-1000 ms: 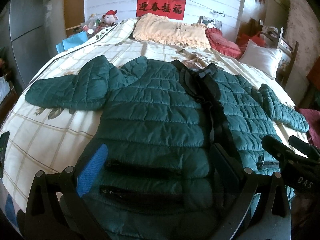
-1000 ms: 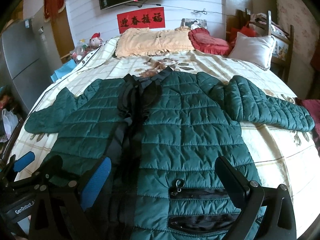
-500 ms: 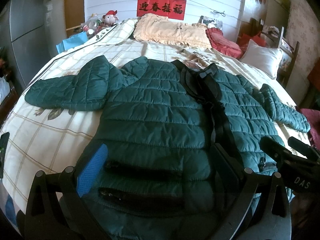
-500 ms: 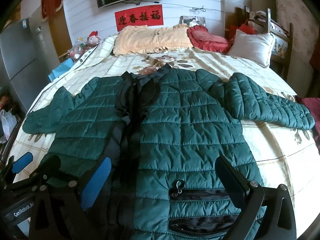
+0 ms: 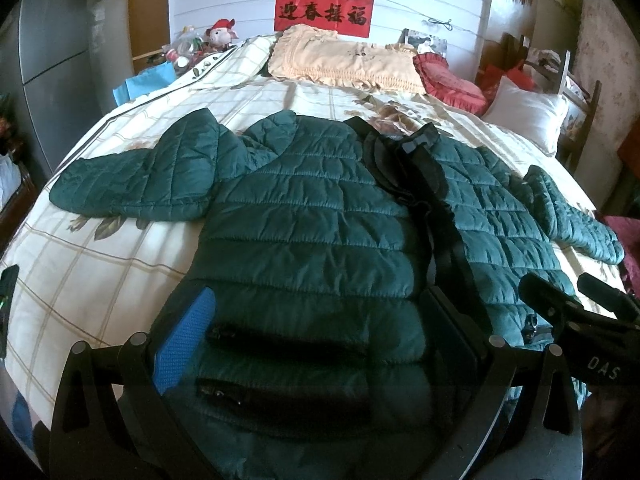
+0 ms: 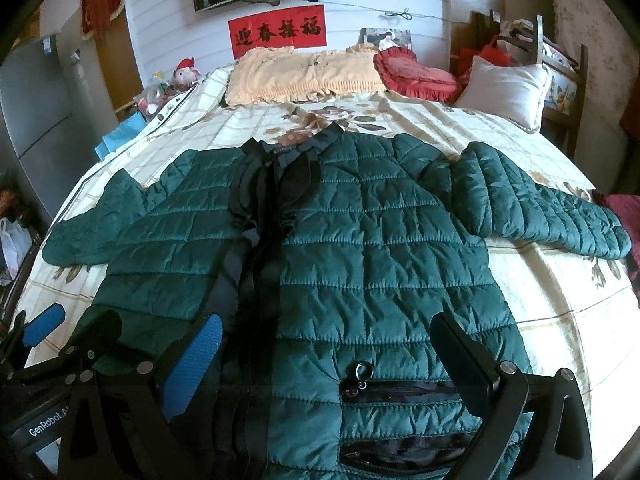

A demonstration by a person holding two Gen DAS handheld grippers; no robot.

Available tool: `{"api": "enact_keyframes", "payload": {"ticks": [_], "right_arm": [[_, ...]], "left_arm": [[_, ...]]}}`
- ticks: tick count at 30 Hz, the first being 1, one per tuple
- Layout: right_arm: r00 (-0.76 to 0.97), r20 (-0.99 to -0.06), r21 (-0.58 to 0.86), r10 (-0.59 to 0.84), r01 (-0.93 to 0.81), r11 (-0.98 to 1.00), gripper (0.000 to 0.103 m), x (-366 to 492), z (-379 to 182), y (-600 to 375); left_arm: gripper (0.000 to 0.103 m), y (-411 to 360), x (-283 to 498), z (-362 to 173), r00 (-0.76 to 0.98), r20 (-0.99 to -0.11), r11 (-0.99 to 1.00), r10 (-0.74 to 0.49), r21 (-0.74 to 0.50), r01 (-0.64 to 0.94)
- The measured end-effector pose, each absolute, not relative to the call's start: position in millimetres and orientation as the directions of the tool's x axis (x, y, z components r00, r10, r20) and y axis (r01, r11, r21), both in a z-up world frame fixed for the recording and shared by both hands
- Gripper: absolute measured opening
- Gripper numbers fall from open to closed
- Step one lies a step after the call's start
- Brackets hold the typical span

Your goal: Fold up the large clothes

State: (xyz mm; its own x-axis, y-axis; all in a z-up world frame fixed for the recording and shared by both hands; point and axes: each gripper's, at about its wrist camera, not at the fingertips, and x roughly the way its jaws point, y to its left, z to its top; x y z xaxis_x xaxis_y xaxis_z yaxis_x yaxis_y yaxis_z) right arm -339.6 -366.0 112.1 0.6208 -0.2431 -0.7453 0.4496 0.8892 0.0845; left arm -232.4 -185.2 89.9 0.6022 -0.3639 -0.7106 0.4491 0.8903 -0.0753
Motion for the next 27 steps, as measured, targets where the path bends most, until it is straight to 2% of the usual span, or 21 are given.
{"api": "enact_keyframes", "payload": {"ticks": [13,27], "right_arm": [[0.579,-0.781,0.063,-0.235,0.447,0.892,0.103,-335.4,108.0,-362.7],[0.596,-0.771,0.091,-0.225,0.453,0.887,0.103,-331.9,104.1,-360.1]], "left_arm": [[0.102,-185.8,-227.2,83.2,0.603,-0.716,0.897,-0.353,-0.075,0.436],[0.102,-183.7,-224.7,79.6,0.605,-0.719,0.905,-0.342,-0.08,0.417]]}}
